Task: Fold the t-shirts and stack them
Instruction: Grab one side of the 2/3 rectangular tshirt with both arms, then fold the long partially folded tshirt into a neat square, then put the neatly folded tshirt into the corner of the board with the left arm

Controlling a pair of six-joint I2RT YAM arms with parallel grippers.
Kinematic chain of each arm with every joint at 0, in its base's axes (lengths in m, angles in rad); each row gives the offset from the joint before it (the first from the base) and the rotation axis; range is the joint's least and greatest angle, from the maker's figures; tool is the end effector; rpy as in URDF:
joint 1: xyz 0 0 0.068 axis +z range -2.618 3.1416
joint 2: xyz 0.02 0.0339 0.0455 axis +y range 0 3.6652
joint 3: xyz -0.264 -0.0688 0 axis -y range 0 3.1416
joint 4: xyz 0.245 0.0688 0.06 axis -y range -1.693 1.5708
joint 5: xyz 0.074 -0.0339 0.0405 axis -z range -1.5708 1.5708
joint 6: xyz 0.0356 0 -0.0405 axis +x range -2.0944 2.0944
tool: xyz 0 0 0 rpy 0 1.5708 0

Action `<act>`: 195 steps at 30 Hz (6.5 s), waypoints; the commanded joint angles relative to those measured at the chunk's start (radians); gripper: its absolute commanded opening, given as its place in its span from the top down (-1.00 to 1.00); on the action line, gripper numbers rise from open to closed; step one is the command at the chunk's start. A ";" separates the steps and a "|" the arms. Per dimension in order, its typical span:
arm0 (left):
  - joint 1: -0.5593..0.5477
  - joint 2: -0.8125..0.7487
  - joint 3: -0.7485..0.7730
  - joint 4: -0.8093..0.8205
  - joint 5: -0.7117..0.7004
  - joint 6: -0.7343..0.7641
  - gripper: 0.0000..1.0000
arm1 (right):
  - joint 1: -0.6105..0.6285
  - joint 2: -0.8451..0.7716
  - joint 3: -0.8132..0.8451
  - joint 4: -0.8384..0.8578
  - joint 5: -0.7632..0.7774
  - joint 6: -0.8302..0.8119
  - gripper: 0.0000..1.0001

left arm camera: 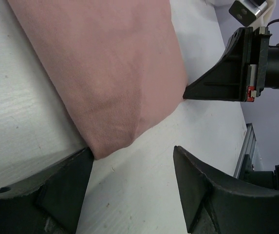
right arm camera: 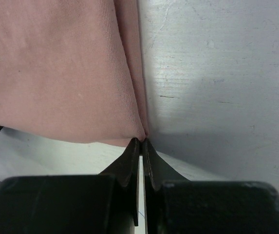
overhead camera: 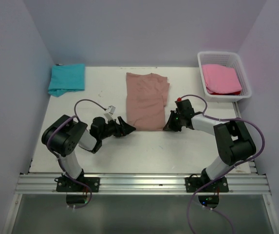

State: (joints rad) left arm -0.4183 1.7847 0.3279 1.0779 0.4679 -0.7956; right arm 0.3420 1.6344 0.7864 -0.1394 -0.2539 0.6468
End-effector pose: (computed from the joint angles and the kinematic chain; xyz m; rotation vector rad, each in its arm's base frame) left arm 0.2327 -0.1210 0.0958 -0.0603 2.1228 -1.2213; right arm 0.2830 0.1102 0.1424 0.3036 2.6496 0.6791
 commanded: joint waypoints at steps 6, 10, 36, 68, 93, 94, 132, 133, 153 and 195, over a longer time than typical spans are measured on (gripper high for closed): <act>0.004 0.120 -0.079 -0.260 -0.153 0.013 -0.30 | -0.015 -0.041 0.004 -0.069 0.076 -0.047 1.00; 0.004 0.124 -0.079 -0.254 -0.160 0.007 -0.15 | -0.017 -0.044 0.002 -0.071 0.073 -0.047 1.00; 0.003 0.208 -0.030 -0.170 -0.097 -0.071 0.09 | -0.020 -0.024 -0.007 -0.049 0.059 -0.047 1.00; 0.004 -0.248 0.036 -0.725 -0.149 0.134 1.00 | -0.028 -0.180 0.002 -0.166 0.078 -0.098 1.00; -0.005 -1.186 0.114 -1.601 -0.077 0.015 1.00 | 0.068 -0.831 -0.075 -0.660 -0.021 -0.131 1.00; -0.005 -1.196 0.128 -1.612 -0.081 0.013 1.00 | 0.068 -0.835 -0.050 -0.667 -0.001 -0.128 1.00; 0.229 0.283 1.207 -1.075 -0.544 0.231 0.05 | -0.027 0.819 1.632 -0.594 0.559 -0.230 -0.19; 0.236 0.279 1.211 -1.075 -0.569 0.223 -0.71 | -0.031 0.870 1.712 -0.620 0.558 -0.227 -0.45; 0.227 -0.202 0.617 -0.830 -0.227 0.070 -1.00 | -0.086 0.496 0.987 -0.170 -0.001 -0.188 1.00; -0.051 0.269 0.651 -0.684 -0.308 -0.132 -1.00 | -0.052 0.525 0.562 -0.006 -0.301 -0.084 1.00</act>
State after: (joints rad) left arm -0.4427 1.9675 0.9886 0.4702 0.1776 -0.9165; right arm 0.2695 2.1715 1.3895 -0.0902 -0.6151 0.6014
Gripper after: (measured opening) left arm 0.997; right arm 0.008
